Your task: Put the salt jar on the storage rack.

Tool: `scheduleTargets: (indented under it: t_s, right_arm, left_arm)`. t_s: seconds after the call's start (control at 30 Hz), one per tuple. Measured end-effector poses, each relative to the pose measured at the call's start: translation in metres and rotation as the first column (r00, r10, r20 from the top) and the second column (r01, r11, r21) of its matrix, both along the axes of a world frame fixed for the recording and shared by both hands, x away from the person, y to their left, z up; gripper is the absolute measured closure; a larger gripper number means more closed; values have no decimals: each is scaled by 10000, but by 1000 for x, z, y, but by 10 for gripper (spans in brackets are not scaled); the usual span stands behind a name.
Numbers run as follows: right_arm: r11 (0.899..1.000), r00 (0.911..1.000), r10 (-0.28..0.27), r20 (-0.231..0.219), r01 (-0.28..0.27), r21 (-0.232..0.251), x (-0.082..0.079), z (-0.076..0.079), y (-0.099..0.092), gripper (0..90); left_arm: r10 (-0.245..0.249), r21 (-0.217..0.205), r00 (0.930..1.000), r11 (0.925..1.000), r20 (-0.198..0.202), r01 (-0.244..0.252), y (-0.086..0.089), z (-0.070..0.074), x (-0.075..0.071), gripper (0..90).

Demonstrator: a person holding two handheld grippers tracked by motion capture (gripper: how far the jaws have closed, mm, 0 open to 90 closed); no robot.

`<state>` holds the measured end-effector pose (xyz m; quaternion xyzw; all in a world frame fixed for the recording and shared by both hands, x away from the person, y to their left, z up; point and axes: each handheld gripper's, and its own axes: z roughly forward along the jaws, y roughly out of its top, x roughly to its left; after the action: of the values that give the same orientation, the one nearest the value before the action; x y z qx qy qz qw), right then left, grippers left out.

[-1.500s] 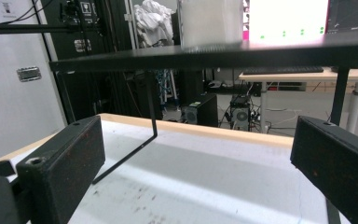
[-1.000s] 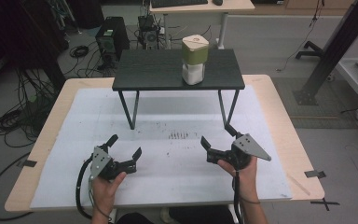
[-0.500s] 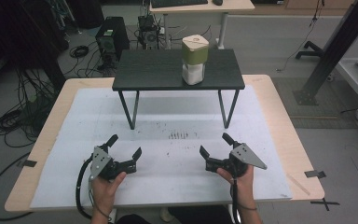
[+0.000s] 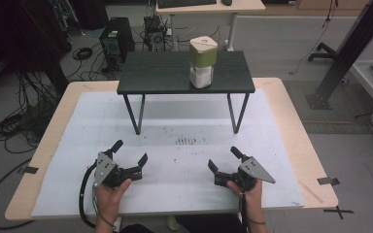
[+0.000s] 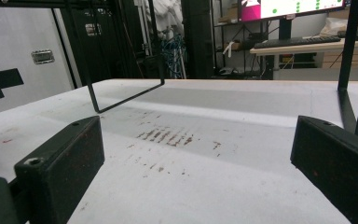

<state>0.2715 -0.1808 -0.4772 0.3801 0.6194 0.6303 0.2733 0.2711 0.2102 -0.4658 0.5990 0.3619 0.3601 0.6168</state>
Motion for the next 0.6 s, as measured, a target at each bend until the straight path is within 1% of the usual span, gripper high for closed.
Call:
scheduleTargets:
  t_s: [0.13, 0.27, 0.6]
  right_arm:
    - [10000, 10000, -35, 36, 34, 69, 0, -1, -1, 30]
    - [10000, 10000, -85, 49, 85, 46, 0, -3, -2, 32]
    - [10000, 10000, -4, 39, 4, -46, 0, -3, -1, 33]
  left_arm:
    - [3, -8, 10000, 10000, -6, -3, 0, 0, 0, 2]
    - [3, -6, 10000, 10000, -9, -3, 0, 0, 0, 2]
    - [7, -5, 10000, 10000, -2, -7, 0, 0, 0, 2]
